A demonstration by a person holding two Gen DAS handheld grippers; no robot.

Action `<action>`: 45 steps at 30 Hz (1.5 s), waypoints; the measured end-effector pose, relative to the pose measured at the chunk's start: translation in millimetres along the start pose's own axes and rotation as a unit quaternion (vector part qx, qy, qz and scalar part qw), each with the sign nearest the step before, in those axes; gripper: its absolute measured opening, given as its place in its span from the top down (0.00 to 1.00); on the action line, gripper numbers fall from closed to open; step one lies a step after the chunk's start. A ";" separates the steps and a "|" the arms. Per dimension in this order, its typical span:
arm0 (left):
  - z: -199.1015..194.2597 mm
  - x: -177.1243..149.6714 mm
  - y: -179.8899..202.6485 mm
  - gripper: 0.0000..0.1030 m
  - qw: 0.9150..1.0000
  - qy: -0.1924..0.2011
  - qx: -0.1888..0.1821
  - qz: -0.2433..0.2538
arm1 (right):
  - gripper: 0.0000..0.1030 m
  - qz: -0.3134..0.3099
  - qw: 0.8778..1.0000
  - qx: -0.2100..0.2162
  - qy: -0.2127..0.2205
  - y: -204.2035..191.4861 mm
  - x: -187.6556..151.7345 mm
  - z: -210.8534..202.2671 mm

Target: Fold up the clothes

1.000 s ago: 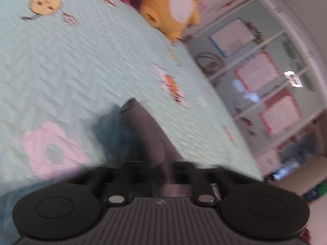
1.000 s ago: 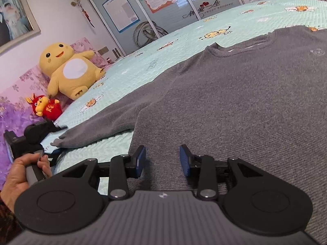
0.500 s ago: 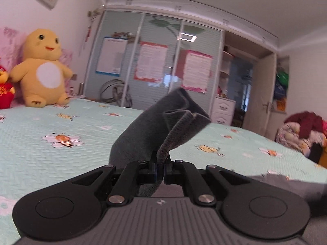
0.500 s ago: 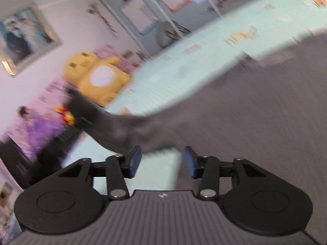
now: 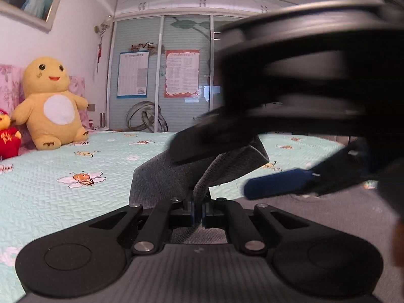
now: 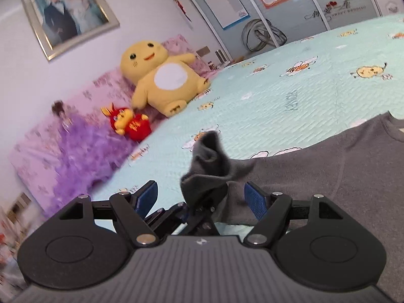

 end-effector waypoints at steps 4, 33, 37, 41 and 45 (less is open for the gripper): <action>-0.8 -3.4 2.5 0.98 1.000 -0.007 0.002 0.024 | 0.39 -0.014 1.000 0.018 -0.007 -14.8 14.5 9.4; -94.2 -57.8 -4.9 0.48 0.850 -0.333 -0.189 -0.362 | 0.93 -0.017 0.992 -0.064 0.112 58.7 177.8 -59.9; -92.1 -59.6 19.0 0.47 0.859 -0.352 -0.198 -0.315 | 0.93 -0.024 0.992 -0.062 0.112 67.1 181.6 -62.1; -91.5 -50.5 36.3 0.98 0.877 -0.347 -0.192 -0.270 | 0.93 -0.022 0.991 -0.063 0.120 77.0 187.5 -65.4; -94.1 -17.7 61.4 0.98 0.903 -0.322 -0.197 -0.204 | 0.93 -0.023 0.986 -0.070 0.149 92.3 204.7 -85.2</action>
Point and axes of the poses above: each gripper's, at about its wrist camera, not at the fingertips, and z roughly the way its jaws point, y to its right, x to its top, the point moved 4 cm from there along z, roughly the way its jaws point, and after that the axes turned 9 degrees about y, right-handed, at the moved point
